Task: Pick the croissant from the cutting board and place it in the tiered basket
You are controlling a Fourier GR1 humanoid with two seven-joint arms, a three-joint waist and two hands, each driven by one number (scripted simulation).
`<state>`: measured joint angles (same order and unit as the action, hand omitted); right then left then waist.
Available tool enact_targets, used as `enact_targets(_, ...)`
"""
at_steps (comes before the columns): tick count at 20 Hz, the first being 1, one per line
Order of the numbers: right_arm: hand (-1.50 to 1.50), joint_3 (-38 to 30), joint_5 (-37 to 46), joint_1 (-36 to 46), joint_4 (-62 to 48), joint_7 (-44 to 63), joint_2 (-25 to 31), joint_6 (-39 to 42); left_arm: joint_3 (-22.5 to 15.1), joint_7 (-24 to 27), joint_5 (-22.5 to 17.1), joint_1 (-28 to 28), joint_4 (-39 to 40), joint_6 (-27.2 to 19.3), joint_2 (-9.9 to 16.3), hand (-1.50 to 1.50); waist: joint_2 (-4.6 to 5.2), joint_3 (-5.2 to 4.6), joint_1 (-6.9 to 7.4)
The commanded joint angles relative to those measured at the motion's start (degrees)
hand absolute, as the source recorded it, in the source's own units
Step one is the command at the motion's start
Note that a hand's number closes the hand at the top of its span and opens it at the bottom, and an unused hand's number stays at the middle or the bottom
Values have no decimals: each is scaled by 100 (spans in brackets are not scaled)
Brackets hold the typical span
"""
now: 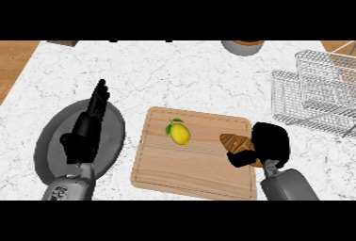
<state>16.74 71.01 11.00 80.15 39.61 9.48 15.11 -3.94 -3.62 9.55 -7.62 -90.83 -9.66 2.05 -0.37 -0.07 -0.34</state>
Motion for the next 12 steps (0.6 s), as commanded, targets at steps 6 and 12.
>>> enact_targets(6,150,-479,70,156,2745,1196,433,1804,282,134,-243,-12,122,227,207,0,3,-3,-56)
enact_targets(12,150,-1068,-120,844,4405,1593,496,3093,130,113,-67,-31,242,67,36,0,-12,-7,-92)
